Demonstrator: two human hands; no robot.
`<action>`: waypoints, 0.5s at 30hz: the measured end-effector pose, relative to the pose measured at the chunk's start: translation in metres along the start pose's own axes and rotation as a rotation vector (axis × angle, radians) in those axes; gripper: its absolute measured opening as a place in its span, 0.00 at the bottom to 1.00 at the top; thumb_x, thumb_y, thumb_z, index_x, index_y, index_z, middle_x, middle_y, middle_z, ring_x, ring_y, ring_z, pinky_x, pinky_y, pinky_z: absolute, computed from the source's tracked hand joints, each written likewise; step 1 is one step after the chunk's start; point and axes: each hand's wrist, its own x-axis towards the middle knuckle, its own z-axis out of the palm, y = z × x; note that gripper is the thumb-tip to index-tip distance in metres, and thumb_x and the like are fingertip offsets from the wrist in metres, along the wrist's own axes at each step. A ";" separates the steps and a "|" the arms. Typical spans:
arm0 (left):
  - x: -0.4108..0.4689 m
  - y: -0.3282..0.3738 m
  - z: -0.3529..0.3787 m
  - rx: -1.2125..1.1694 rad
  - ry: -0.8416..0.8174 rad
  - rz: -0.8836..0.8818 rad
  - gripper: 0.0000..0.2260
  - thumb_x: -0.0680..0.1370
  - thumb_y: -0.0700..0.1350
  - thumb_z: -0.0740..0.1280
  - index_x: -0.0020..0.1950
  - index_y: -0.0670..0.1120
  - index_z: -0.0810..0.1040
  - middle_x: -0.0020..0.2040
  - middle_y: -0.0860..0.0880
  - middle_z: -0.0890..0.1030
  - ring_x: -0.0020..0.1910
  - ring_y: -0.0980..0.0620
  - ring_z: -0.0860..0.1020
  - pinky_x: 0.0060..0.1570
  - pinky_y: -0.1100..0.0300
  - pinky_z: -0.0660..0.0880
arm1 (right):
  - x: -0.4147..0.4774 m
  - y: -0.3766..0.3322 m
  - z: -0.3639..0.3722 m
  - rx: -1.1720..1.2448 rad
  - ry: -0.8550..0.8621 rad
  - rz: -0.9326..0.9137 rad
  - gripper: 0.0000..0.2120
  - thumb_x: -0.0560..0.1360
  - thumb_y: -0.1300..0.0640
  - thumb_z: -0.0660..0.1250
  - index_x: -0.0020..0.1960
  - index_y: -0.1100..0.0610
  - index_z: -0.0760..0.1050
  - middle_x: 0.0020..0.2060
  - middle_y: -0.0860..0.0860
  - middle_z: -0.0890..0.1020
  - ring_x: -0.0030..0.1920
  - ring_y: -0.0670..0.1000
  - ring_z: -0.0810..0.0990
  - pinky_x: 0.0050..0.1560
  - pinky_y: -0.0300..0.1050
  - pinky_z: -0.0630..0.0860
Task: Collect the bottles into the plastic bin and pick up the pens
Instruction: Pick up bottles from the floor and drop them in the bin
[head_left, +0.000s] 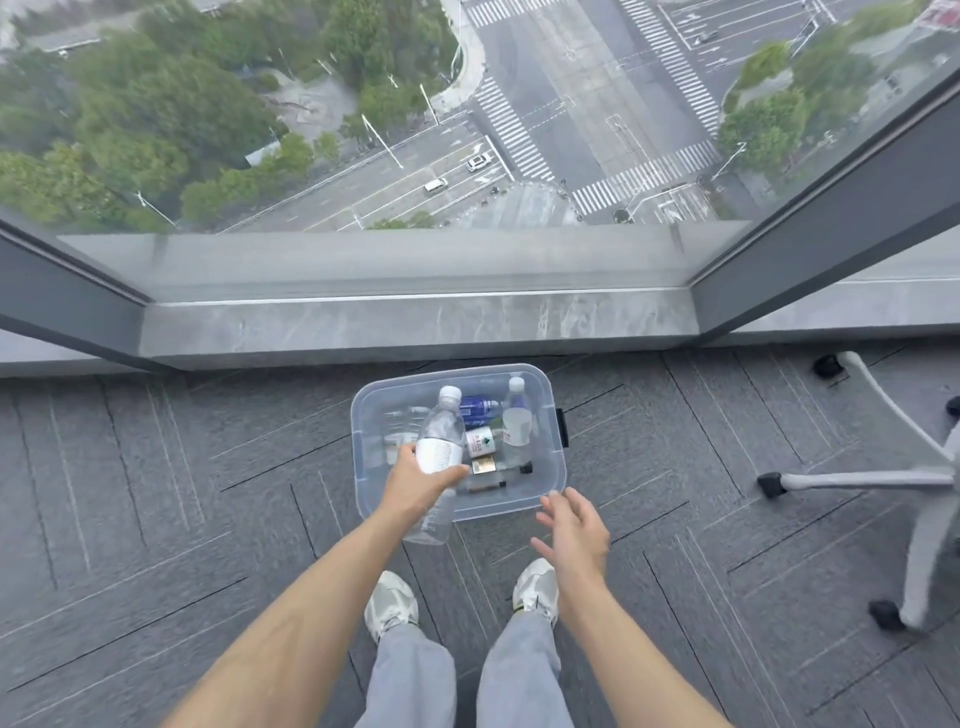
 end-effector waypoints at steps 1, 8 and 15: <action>0.014 -0.004 0.009 0.060 -0.015 0.025 0.36 0.65 0.52 0.78 0.66 0.46 0.64 0.57 0.46 0.75 0.53 0.47 0.76 0.46 0.56 0.73 | 0.011 0.007 -0.003 -0.002 0.000 -0.005 0.20 0.80 0.56 0.64 0.71 0.55 0.69 0.56 0.52 0.81 0.53 0.48 0.81 0.52 0.50 0.81; 0.087 -0.023 0.057 0.442 0.100 0.178 0.46 0.68 0.54 0.75 0.77 0.43 0.53 0.76 0.44 0.59 0.74 0.45 0.60 0.73 0.49 0.60 | 0.064 0.050 -0.022 -0.030 -0.008 0.009 0.15 0.80 0.56 0.64 0.67 0.54 0.73 0.50 0.49 0.84 0.52 0.49 0.83 0.45 0.45 0.80; 0.032 -0.012 0.042 0.265 0.048 0.042 0.25 0.77 0.51 0.66 0.70 0.42 0.66 0.65 0.45 0.74 0.62 0.45 0.74 0.56 0.56 0.70 | 0.032 0.035 -0.039 -0.052 -0.053 0.020 0.13 0.79 0.59 0.65 0.63 0.54 0.76 0.51 0.49 0.84 0.52 0.47 0.82 0.46 0.43 0.79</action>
